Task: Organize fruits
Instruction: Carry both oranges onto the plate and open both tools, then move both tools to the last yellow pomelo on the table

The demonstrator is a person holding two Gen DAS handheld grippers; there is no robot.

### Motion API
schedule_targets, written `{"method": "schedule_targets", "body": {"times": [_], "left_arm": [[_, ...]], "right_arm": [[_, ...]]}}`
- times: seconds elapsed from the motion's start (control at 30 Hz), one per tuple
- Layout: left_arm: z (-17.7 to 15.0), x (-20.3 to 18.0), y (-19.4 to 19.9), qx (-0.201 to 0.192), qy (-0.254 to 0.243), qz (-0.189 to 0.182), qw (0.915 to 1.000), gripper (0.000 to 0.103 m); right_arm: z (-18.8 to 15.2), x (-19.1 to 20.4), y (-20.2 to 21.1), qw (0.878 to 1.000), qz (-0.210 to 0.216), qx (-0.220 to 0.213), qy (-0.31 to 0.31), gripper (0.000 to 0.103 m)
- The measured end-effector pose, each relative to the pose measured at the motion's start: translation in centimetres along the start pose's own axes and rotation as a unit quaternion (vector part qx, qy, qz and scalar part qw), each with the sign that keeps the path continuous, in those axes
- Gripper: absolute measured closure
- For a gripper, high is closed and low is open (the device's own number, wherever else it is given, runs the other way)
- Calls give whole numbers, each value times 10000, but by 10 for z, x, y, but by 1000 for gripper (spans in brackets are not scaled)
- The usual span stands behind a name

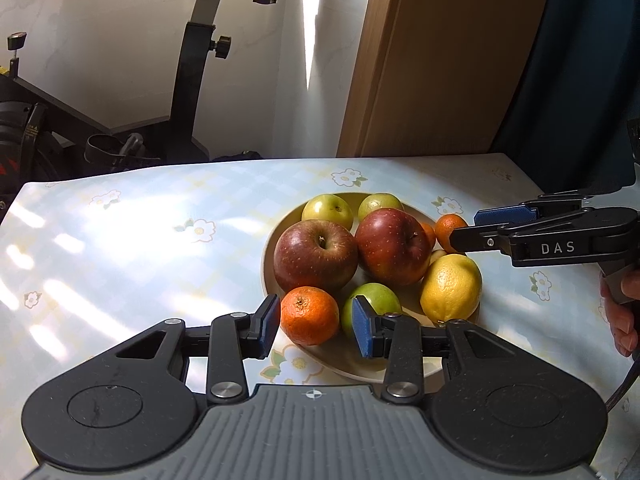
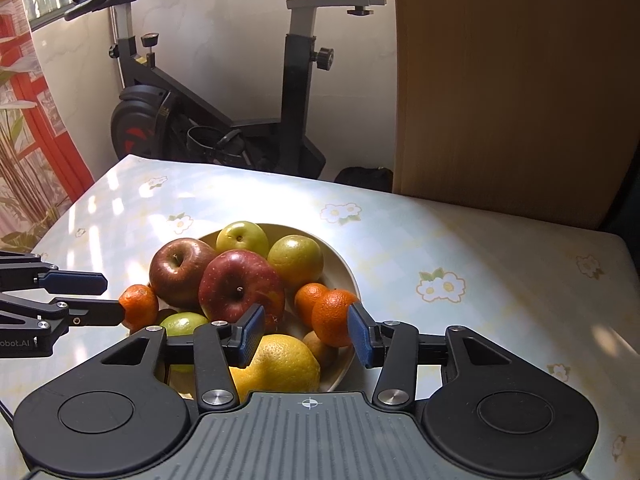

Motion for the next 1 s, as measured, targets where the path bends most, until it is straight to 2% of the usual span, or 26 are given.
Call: {"method": "schedule_targets", "body": {"times": [0.23, 0.33, 0.5, 0.77, 1.0], "left_arm": [[-3, -2, 15, -66, 29, 41, 10000, 61], [-7, -4, 22, -67, 24, 64, 10000, 56], [-14, -7, 39, -94, -30, 106, 9999, 55], [-33, -7, 62, -48, -112, 181, 9998, 55], [-57, -13, 61, 40, 47, -24, 10000, 56]], "right_arm": [[-6, 4, 17, 10000, -7, -62, -12, 59], [-11, 6, 27, 9999, -8, -82, -68, 59], [-23, 12, 48, 9998, 23, -158, -129, 54], [-60, 24, 72, 9999, 105, -74, -75, 53], [-103, 22, 82, 9997, -4, 219, 65, 53]]}}
Point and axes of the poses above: each gripper's, at about its wrist camera, not at the fingertips, and y roughly against the way its jaws point, x to its left, z to its top, the point moved 9 cm from there along -y, roughly the way its jaws point, and after that the axes turned 5 degrees about x, right-handed, at the moved point
